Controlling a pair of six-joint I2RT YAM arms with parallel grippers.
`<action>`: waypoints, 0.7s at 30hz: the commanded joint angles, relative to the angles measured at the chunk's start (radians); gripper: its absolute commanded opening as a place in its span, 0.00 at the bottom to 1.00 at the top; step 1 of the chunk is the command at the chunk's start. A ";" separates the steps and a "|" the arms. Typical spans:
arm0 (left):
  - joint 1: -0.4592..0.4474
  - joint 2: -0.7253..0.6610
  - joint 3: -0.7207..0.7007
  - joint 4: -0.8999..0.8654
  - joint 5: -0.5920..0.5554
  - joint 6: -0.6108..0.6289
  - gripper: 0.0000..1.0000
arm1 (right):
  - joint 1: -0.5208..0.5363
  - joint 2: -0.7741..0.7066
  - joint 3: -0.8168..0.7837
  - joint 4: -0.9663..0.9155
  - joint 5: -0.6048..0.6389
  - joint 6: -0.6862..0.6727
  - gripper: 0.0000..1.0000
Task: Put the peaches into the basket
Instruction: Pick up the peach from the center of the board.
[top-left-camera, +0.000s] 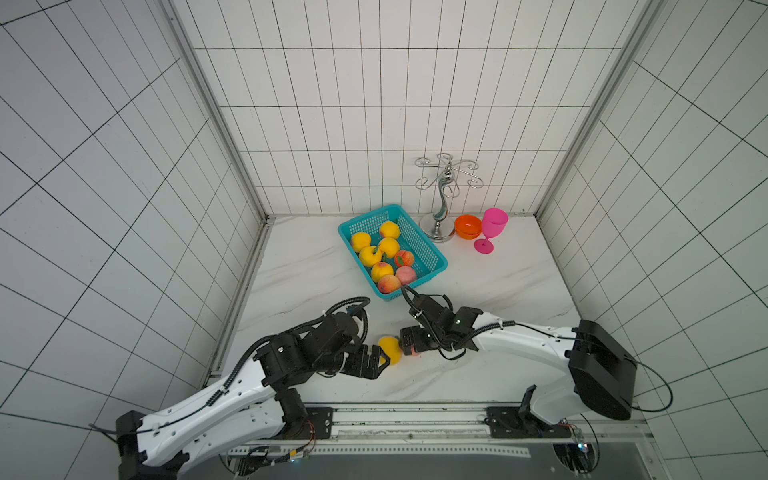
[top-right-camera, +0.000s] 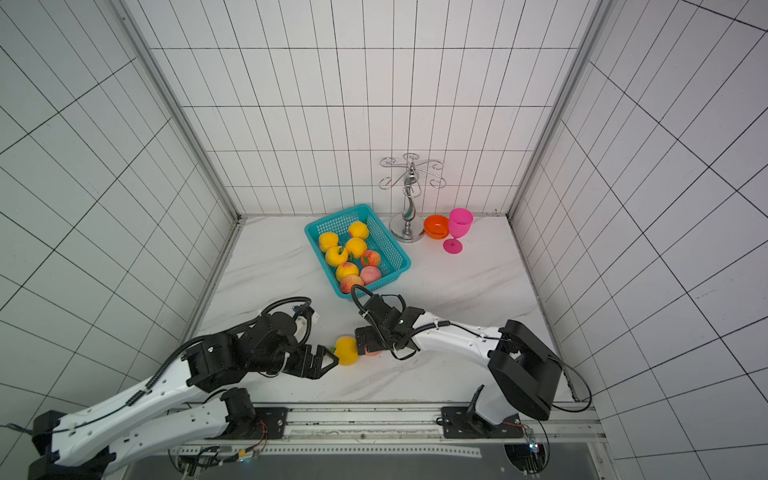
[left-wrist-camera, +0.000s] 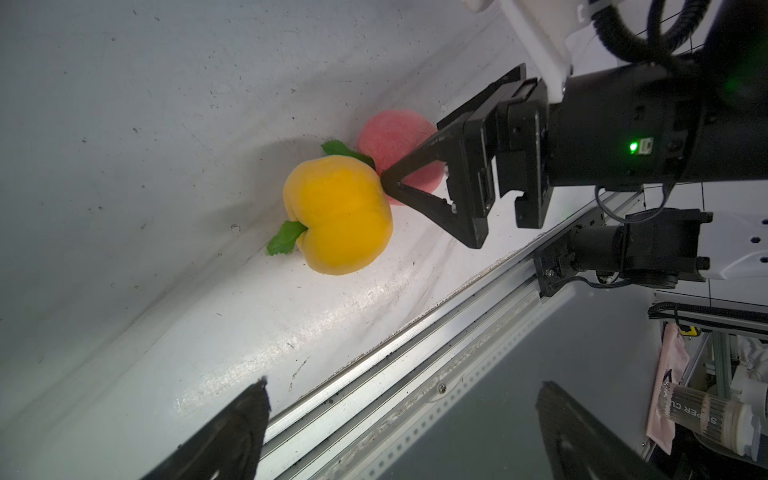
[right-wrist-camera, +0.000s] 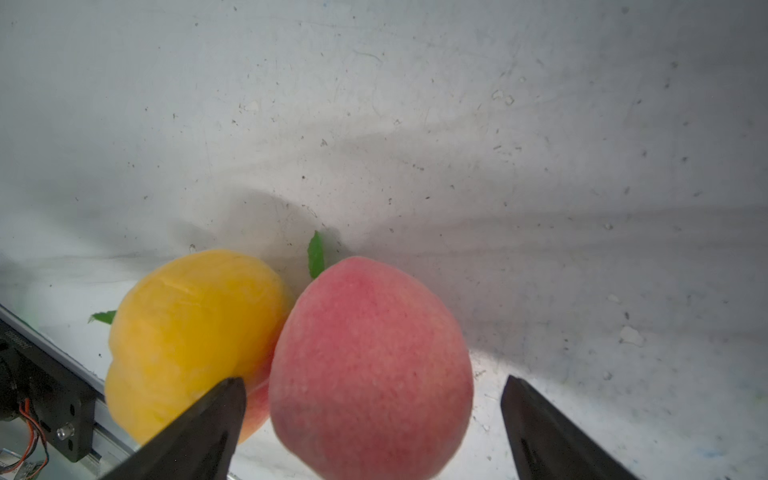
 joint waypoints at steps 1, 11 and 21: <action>-0.005 -0.007 0.015 0.009 -0.004 0.001 0.98 | -0.011 0.019 -0.006 -0.002 -0.004 0.007 1.00; -0.005 -0.007 0.020 0.005 -0.017 0.006 0.98 | -0.021 0.047 0.016 -0.016 -0.009 0.001 0.98; -0.005 -0.001 0.020 -0.010 -0.035 0.006 0.98 | -0.023 0.078 0.036 -0.026 -0.026 -0.002 0.90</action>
